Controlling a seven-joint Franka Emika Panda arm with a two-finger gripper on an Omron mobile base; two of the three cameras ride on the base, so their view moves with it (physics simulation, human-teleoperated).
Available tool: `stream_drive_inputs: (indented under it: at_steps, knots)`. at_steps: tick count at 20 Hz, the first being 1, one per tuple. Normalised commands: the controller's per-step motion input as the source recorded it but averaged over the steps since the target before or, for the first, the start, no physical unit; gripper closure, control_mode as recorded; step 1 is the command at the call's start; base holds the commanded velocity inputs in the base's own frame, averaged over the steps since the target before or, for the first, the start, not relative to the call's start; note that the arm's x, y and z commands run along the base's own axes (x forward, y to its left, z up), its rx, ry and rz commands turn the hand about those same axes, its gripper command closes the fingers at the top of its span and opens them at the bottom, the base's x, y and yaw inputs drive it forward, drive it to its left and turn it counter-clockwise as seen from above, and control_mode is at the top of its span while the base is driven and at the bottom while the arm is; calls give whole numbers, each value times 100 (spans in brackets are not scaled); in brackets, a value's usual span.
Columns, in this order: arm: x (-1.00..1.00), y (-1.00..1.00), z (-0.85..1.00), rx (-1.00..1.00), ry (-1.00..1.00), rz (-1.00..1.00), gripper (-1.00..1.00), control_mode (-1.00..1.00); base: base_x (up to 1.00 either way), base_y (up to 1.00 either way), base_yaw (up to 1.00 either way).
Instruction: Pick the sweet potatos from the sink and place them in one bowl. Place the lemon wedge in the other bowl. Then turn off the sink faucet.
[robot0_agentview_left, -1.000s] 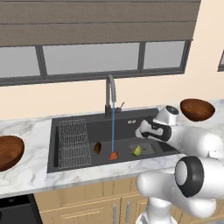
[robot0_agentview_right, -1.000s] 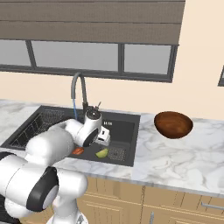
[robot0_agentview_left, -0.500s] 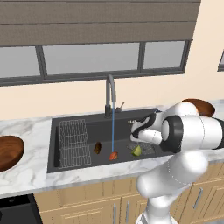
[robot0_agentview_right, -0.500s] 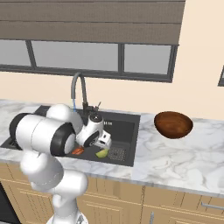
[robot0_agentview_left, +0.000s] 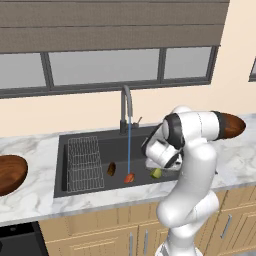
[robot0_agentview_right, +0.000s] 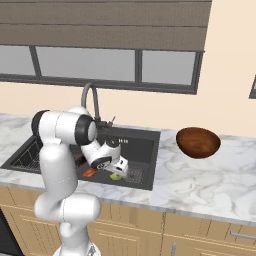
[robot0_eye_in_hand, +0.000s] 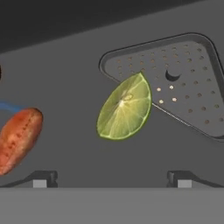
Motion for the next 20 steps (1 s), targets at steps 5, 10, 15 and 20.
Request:
stream_drive_inputs:
  at_steps: [5, 10, 15, 20]
  knots:
    - [42, -1, -35, 0, 8, 0, -100, -100, 0, 0, 0]
    - [58, 0, -29, 0, 3, 0, -100, -100, 0, 0, 0]
    - [51, -7, -25, 0, 4, 0, -100, -100, 0, 0, 0]
    - [66, -6, -15, 1, 3, 0, -100, -100, 0, 0, 0]
